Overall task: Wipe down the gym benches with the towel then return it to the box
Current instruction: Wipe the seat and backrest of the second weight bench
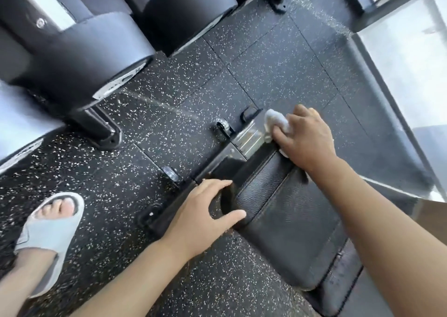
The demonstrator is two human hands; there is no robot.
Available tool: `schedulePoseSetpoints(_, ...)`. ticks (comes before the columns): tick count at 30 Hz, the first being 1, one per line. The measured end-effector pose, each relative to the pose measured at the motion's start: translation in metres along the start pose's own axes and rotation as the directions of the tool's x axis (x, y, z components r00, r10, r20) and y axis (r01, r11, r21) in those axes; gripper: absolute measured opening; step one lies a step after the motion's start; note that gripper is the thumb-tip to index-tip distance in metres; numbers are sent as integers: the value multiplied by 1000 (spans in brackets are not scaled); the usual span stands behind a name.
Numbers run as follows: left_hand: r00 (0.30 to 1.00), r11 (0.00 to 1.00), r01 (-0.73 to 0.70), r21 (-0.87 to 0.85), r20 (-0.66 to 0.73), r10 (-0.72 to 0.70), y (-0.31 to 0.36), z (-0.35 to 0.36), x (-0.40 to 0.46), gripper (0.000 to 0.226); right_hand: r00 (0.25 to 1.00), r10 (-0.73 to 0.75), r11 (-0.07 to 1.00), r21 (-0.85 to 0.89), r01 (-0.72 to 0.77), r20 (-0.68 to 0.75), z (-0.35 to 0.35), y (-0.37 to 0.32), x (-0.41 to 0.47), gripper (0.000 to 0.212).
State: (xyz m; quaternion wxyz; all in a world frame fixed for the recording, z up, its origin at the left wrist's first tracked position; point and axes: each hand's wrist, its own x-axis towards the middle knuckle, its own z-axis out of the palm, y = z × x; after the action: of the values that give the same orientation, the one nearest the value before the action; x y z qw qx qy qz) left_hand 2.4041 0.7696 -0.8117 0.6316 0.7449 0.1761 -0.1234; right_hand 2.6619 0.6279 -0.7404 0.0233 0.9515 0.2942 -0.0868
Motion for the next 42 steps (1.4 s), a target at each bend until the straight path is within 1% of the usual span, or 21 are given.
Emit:
schedulePoseSetpoints(1, 1000, 1000, 15, -11, 1, -15, -1, -2, -1, 68, 998, -58, 998, -26, 58, 7, -4, -11, -7, 42)
schedulePoseSetpoints(3, 999, 999, 42, -14, 6, -41, -4, -5, -3, 67, 972, -220, 974, -33, 223, 84, -7, -41, -24, 45)
schedulePoseSetpoints(6, 998, 998, 66, -10, 15, -66, -8, -13, -9, 56, 863, -466, 883, 40, 468, 195, 4, -96, -67, 43)
schedulePoseSetpoints(9, 995, 996, 93, 11, 23, -93, -13, -23, -17, 48, 778, -575, 811, 50, 583, 253, 11, -104, -84, 41)
schedulePoseSetpoints(10, 996, 996, 85, 28, 25, -86, -14, -26, -19, 48, 758, -603, 792, 77, 605, 249, 9, -95, -77, 40)
schedulePoseSetpoints(11, 997, 996, 72, 50, 27, -73, -14, -29, -21, 51, 762, -607, 793, 99, 602, 227, 8, -82, -67, 41)
schedulePoseSetpoints(12, 998, 996, 58, 71, 26, -60, -13, -32, -21, 54, 799, -571, 820, 90, 565, 189, 5, -67, -53, 43)
schedulePoseSetpoints(13, 998, 995, 52, 87, 22, -54, -11, -35, -21, 56, 861, -483, 875, 47, 482, 158, 1, -51, -34, 47)
schedulePoseSetpoints(15, 998, 994, 51, 100, 18, -53, -8, -38, -18, 55, 961, -246, 966, -55, 254, 122, -4, -24, -3, 52)
schedulePoseSetpoints(16, 998, 993, 48, 105, 22, -51, -6, -38, -16, 54, 980, -169, 981, -83, 178, 100, -4, -17, 6, 51)
schedulePoseSetpoints(18, 998, 993, 41, 114, 42, -46, -2, -39, -12, 52, 986, -149, 985, -78, 154, 70, 0, -19, 5, 49)
schedulePoseSetpoints(20, 999, 991, 29, 128, 29, -33, 1, -42, -8, 48, 975, -223, 974, -24, 223, 26, 4, -41, -19, 45)
schedulePoseSetpoints(24, 995, 982, 16, 190, -97, 3, 7, -53, 3, 30, 946, -315, 946, 57, 319, -73, 22, -82, -84, 39)
schedulePoseSetpoints(27, 986, 973, -44, 228, -145, 79, 22, -60, 11, 30, 948, -283, 952, 74, 296, -145, 29, -94, -116, 38)
schedulePoseSetpoints(30, 977, 937, -140, 319, -106, 183, 50, -57, 20, 34, 955, -226, 950, 172, 259, -190, 31, -86, -134, 43)
schedulePoseSetpoints(33, 959, 879, -250, 407, -19, 282, 87, -38, 36, 36, 953, -72, 950, 271, 156, -294, 36, -54, -156, 42)
schedulePoseSetpoints(35, 933, 811, -341, 475, 65, 354, 111, -16, 49, 37, 926, 120, 958, 285, -14, -359, 43, -13, -177, 41)
schedulePoseSetpoints(37, 904, 727, -414, 548, 153, 399, 130, 13, 64, 40, 848, 372, 907, 343, -244, -378, 50, 34, -201, 43)
schedulePoseSetpoints(39, 878, 635, -466, 616, 235, 416, 143, 45, 79, 45, 750, 548, 820, 414, -394, -370, 58, 70, -220, 42)
schedulePoseSetpoints(40, 868, 590, -486, 644, 277, 412, 148, 62, 85, 48, 727, 578, 801, 426, -420, -371, 60, 81, -225, 41)
schedulePoseSetpoints(42, 873, 507, -475, 719, 313, 373, 150, 93, 92, 51, 728, 563, 813, 418, -404, -392, 65, 87, -226, 40)
